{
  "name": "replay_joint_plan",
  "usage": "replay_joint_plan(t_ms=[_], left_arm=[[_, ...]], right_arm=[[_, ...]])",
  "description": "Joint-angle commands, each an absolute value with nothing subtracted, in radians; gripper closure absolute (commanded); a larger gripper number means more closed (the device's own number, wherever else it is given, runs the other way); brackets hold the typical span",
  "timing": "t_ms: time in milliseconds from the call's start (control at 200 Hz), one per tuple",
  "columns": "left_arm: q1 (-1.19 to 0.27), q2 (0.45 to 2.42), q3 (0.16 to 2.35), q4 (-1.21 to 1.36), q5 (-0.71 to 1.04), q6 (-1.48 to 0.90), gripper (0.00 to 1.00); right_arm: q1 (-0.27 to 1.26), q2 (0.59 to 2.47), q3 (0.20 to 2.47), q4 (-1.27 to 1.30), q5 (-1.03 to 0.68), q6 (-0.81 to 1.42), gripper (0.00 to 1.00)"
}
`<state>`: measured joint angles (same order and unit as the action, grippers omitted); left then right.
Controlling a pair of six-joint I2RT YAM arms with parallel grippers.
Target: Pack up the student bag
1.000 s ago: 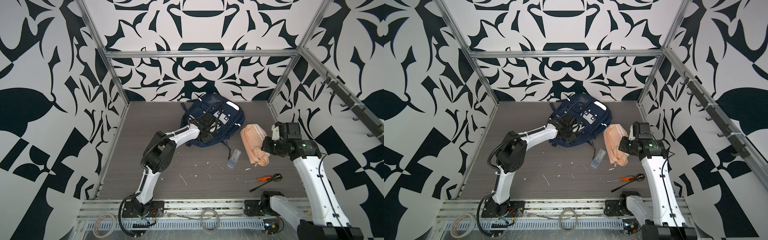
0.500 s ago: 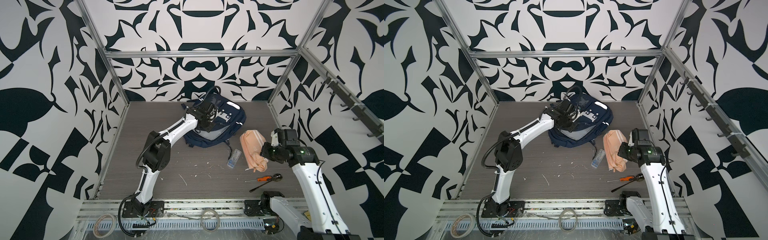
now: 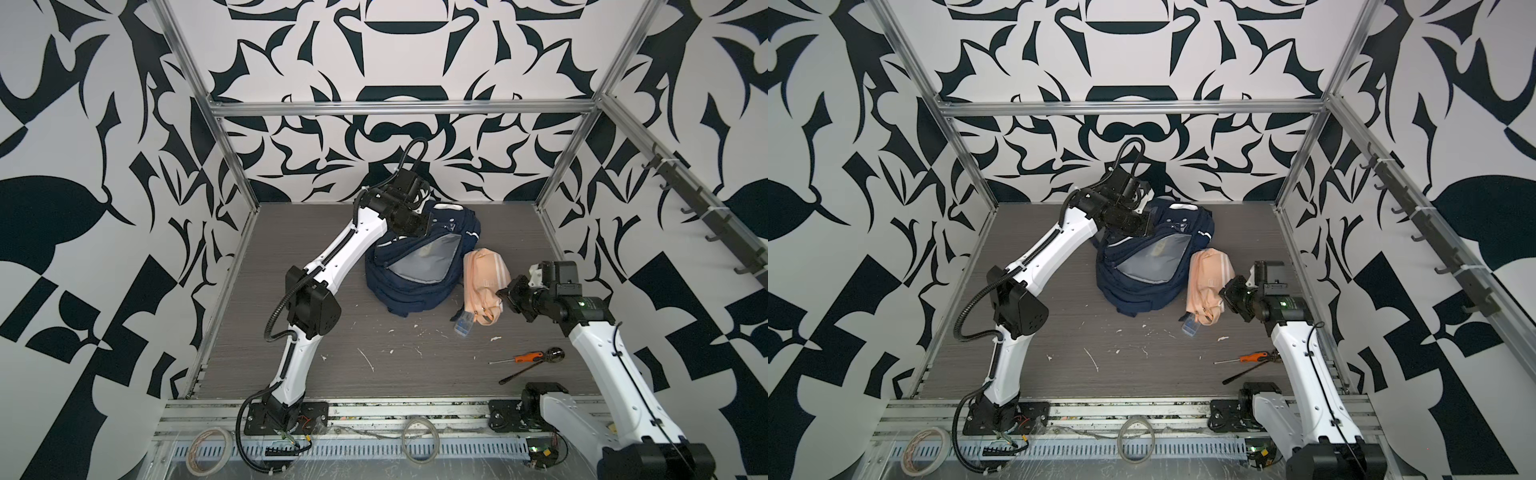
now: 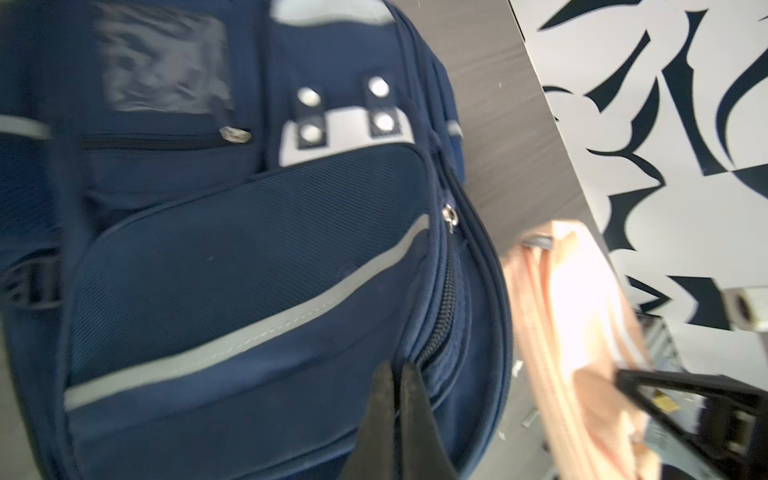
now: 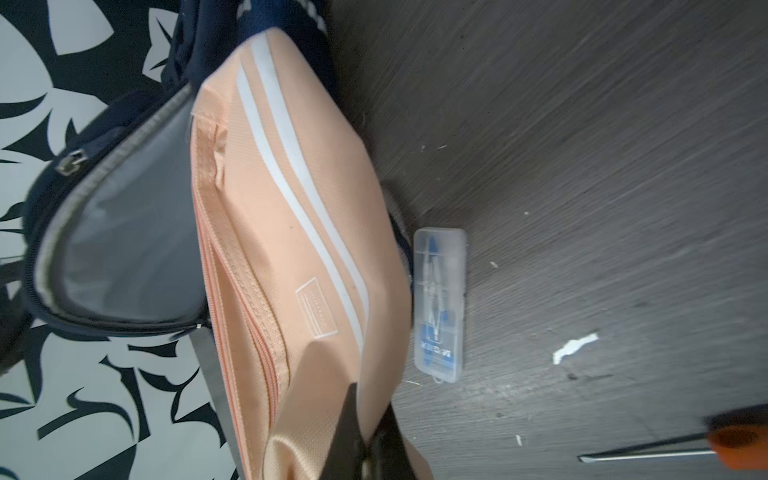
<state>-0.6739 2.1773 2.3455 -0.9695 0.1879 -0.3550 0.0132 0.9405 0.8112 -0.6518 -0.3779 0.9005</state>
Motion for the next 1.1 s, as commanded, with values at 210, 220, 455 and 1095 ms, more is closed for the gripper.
replay_joint_plan(t_ms=[210,220,455,1095], left_arm=[[-0.687,2.21,2.449,-0.898,0.309,-0.518,1.0],[-0.688,2.21,2.448,-0.897,0.311,-0.521,1.0],[-0.712,2.165,2.363,-0.853,0.347,-0.541,1.0],[-0.7,2.085,2.195,-0.749,0.42,-0.644,1.0]], right_arm=[[0.243,1.109,0.835,-0.385,-0.259,1.135,1.0],[0.246,1.118,0.835,-0.374,-0.254,1.139,1.0],[0.263,1.337,0.918,-0.227,-0.198,1.115,1.0],[0.291,1.697,0.996,0.418,-0.157,1.17,1.0]])
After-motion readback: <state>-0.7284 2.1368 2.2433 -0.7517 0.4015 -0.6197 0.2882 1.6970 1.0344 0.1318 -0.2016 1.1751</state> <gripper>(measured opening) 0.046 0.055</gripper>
